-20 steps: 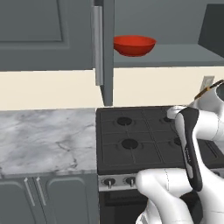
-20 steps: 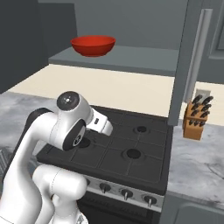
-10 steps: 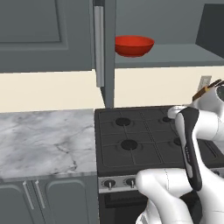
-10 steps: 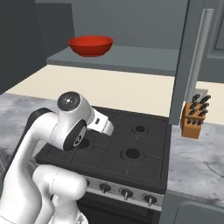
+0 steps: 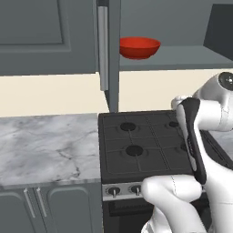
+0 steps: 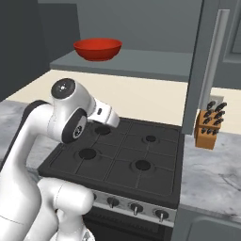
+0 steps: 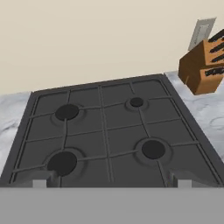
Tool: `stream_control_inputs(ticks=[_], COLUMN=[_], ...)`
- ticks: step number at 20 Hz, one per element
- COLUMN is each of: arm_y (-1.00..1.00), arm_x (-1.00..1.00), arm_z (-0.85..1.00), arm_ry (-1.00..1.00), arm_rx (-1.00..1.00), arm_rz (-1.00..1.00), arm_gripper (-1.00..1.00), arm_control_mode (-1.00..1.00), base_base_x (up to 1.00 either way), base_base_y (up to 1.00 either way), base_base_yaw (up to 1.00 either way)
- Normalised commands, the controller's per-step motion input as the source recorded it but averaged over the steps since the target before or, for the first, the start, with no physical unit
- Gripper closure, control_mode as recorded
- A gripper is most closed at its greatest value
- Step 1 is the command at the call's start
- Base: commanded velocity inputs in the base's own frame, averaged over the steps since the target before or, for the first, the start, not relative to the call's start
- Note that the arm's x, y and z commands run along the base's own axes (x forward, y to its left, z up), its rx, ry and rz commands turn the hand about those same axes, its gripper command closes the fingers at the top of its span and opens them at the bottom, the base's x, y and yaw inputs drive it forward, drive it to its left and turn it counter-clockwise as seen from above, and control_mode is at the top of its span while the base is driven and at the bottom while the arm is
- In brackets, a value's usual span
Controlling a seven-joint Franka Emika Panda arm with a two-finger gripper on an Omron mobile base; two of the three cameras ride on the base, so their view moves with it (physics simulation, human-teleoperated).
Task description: Pick up the bowls from the cabinet and place each bowl in front of a stool on the dining counter.
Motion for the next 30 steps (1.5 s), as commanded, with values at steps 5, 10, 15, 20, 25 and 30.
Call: stream_control_inputs(ticks=[5, 10, 15, 20, 25, 30], arm_y=[0.04, 0.00, 0.07, 0.06, 0.08, 0.15], arm_x=[0.07, 0.00, 0.06, 0.07, 0.17, 0.46], arm_z=[0.12, 0.23, 0.52, 0.81, 0.57, 0.03], arm_ry=[0.00, -0.07, -0.09, -0.01, 0.00, 0.00], arm_rx=[0.04, 0.17, 0.11, 0.09, 0.09, 0.01], arm_rz=[-0.07, 0.00, 0.01, 0.05, 0.05, 0.01], arm_gripper=[-1.00, -1.00, -1.00, -1.00, -1.00, -1.00], arm_control_mode=[-1.00, -1.00, -1.00, -1.00, -1.00, -1.00], base_base_x=[0.00, 0.00, 0.00, 0.00, 0.00, 0.00], base_base_y=[0.00, 0.00, 0.00, 0.00, 0.00, 0.00], base_base_yaw=[0.00, 0.00, 0.00, 0.00, 0.00, 0.00])
